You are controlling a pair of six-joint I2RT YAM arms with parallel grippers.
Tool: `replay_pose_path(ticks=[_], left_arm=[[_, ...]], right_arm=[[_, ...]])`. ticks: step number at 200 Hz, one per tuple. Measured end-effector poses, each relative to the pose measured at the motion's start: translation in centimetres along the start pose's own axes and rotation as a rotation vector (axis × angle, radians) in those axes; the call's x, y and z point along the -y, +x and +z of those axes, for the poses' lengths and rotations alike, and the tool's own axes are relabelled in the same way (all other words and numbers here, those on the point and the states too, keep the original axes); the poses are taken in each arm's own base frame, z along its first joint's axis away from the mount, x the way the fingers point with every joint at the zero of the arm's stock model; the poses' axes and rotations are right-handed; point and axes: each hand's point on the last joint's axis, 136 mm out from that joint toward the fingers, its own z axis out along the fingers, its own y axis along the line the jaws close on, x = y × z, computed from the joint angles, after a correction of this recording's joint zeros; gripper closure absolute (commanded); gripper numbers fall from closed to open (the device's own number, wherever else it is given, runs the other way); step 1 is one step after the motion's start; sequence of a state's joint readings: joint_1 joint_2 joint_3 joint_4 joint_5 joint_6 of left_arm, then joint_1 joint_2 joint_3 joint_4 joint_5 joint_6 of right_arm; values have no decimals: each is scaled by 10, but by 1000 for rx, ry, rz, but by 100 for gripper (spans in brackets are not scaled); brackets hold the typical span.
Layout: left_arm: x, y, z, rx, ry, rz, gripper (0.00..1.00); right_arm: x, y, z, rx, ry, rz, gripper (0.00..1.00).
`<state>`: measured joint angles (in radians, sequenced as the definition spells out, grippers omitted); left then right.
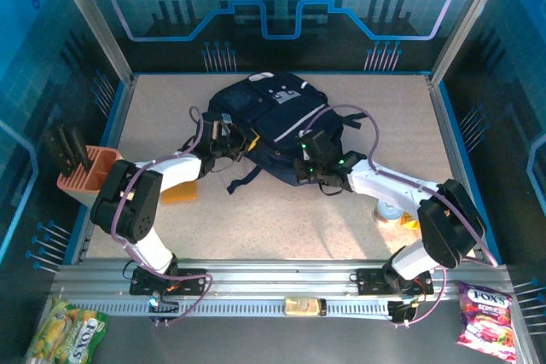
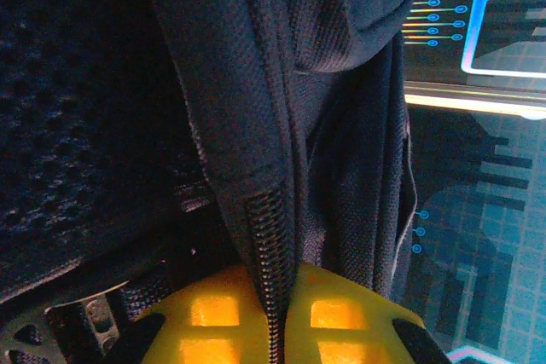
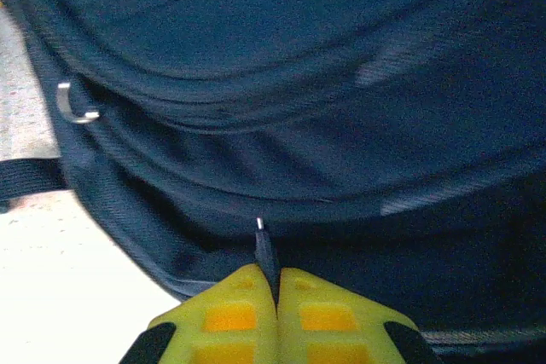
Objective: Pack books, pencil case, and school supplies into a backpack
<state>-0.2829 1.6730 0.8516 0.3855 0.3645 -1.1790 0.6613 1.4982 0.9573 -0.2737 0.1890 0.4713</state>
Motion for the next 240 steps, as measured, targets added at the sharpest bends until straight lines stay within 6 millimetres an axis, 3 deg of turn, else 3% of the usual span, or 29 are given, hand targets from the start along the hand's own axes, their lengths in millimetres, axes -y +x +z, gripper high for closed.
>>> replay_pose_path(ticks=[50, 69, 111, 164, 193, 224, 240], left_arm=[[-1, -5, -2, -3, -12, 13, 100], [5, -4, -2, -21, -17, 36, 100], [16, -12, 3, -49, -58, 101, 97], [16, -35, 20, -59, -120, 152, 92], [11, -47, 20, -44, -142, 158, 81], [5, -63, 16, 10, -165, 165, 59], [-2, -69, 6, 48, -183, 158, 52]], right_arm=[[71, -11, -6, 15, 176, 121, 100], [83, -18, -11, 35, 188, 149, 100], [78, -31, -31, 112, 147, 131, 100], [51, -15, -37, 135, 63, 47, 100], [36, -13, -35, 130, 14, 24, 100], [25, -7, -24, 94, -40, 28, 100], [19, -2, -15, 64, -70, 37, 100]])
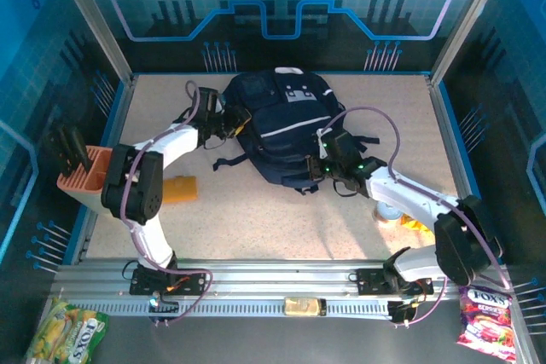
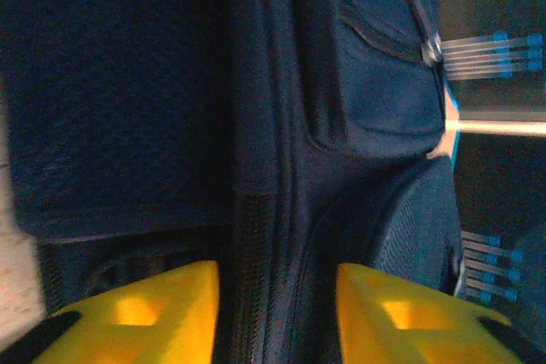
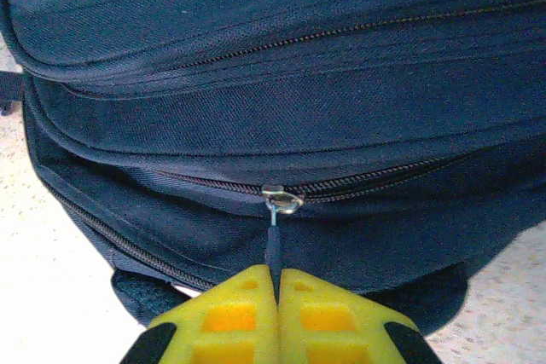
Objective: Pack books, pencil case, and school supplies into a backpack
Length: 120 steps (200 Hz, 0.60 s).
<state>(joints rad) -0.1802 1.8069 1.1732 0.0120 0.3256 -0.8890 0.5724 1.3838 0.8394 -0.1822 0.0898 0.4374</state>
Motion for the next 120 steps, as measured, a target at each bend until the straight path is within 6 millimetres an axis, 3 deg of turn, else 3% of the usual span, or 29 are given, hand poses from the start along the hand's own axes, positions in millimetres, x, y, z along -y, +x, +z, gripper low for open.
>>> replay_pose_path(ticks=[29, 56, 91, 120], left_arm=[[-17, 10, -26, 44, -35, -33, 43], [-20, 29, -49, 60, -23, -72, 40], [0, 74, -54, 16, 9, -76, 40], [17, 104, -48, -32, 31, -63, 48]], right_arm=[[-10, 8, 11, -35, -49, 10, 100], [-18, 9, 15, -45, -90, 11, 100], [-29, -1, 15, -36, -136, 9, 100], [-32, -2, 14, -33, -150, 8, 100]])
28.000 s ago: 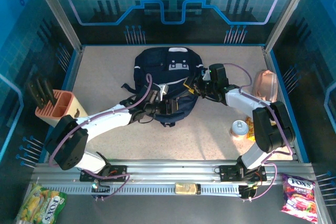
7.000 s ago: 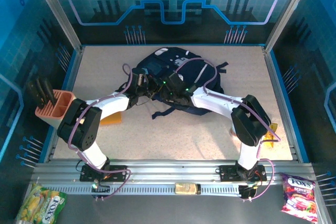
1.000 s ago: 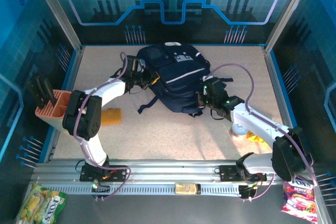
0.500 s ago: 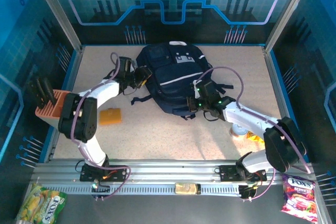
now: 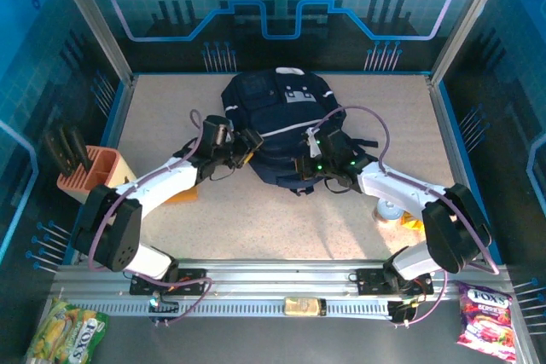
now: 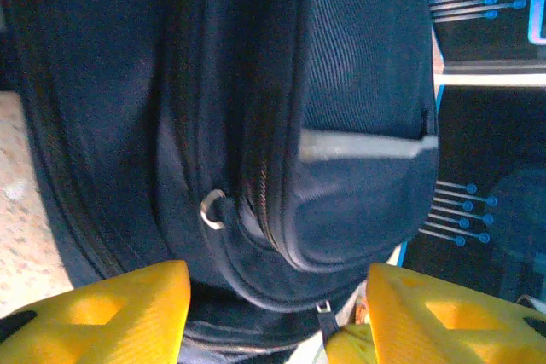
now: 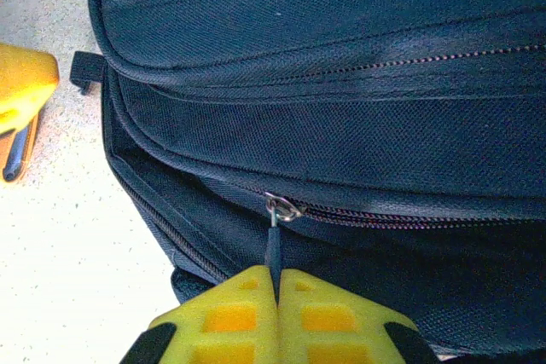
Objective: Pack books, pencil case, and school supplies into a backpack
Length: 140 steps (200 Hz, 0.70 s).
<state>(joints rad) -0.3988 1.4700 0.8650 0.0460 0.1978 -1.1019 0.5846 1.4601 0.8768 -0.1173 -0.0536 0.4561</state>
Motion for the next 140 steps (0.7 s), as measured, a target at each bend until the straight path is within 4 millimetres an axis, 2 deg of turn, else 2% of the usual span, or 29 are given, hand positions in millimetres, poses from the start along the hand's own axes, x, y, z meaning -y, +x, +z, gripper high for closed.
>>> replay_pose_path(ticks=[37, 92, 140], left_arm=[[1, 0, 14, -6, -13, -1, 61], [7, -9, 32, -3, -33, 6, 67], [2, -10, 39, -7, -63, 11, 99]], right_arm=[[0, 0, 0, 0, 1, 3, 100], [2, -1, 0, 3, 10, 8, 100], [8, -2, 0, 16, 44, 12, 100]])
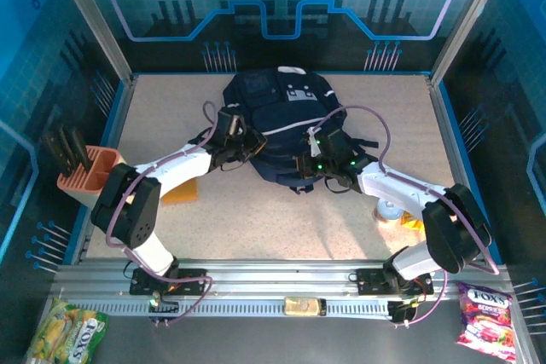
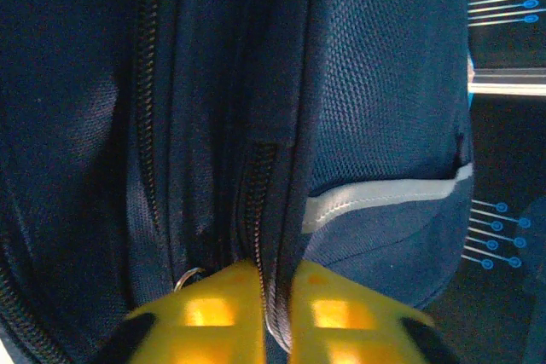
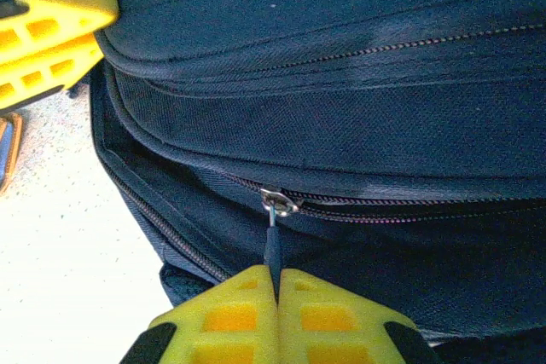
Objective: Pack books, pencil case, and school supplies into a backpack
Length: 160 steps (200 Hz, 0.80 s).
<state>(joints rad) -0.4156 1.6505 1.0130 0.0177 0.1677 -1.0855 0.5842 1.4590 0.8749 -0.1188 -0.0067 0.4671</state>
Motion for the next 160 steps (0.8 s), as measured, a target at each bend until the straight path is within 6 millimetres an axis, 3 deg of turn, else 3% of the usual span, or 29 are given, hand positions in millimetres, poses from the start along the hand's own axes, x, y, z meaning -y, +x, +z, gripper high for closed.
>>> replay_pose_path(ticks=[18, 44, 68, 119, 160], left_arm=[[-1, 0, 0, -2, -6, 11, 100], [3, -1, -1, -1, 0, 19, 100], [3, -1, -1, -1, 0, 22, 100], [8, -1, -5, 4, 14, 26, 100], [11, -2, -8, 8, 23, 28, 100]], right_arm=[[7, 2, 0, 2, 36, 0, 98], [10, 4, 0, -10, 56, -42, 64], [7, 3, -3, -24, 65, -90, 50], [3, -21, -6, 2, 105, -134, 48], [11, -10, 8, -69, 133, -136, 51]])
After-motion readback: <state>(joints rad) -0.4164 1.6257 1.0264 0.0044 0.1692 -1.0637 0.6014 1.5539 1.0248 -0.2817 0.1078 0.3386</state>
